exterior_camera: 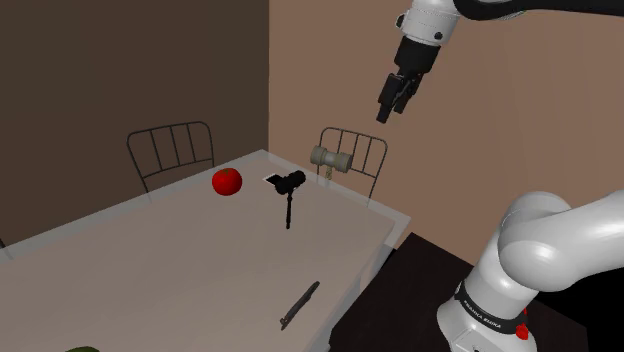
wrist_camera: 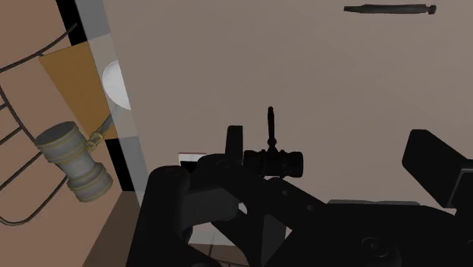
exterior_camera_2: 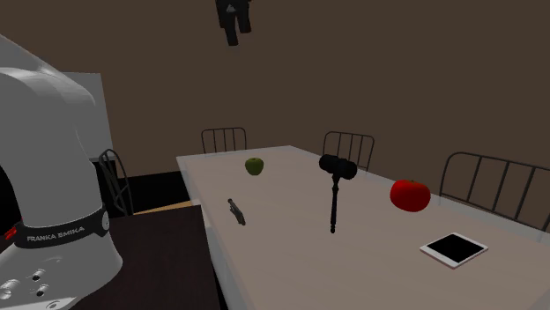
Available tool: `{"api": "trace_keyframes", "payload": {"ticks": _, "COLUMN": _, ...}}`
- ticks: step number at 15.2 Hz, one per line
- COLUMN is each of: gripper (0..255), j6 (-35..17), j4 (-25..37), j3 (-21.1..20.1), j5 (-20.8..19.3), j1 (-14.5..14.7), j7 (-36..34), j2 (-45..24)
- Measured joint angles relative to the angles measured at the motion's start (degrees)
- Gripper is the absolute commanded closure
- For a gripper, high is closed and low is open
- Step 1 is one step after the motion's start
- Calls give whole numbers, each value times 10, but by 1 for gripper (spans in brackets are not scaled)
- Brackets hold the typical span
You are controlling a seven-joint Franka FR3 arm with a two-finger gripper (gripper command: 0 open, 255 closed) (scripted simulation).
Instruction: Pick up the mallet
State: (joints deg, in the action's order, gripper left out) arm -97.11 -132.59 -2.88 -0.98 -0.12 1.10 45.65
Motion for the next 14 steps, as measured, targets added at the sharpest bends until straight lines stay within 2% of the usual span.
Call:
{"api": "trace_keyframes", "payload": {"ticks": 3, "gripper": 0, "j6": -24, "j4": -10, "j3": 9, "j5": -4, "j1": 2, "j7": 17, "j2": -11}}
{"api": "trace_keyframes", "payload": {"ticks": 5, "gripper": 0, "j6": -68, "j4": -37, "j3": 15, "j5": -6, "j1": 7, "j7": 35, "j2": -25}}
{"api": "trace_keyframes", "payload": {"ticks": 14, "gripper": 0, "j6": -265, "j4": -81, "j3": 65, "j5": -17, "j1": 27, "j7": 147, "j2": -152}}
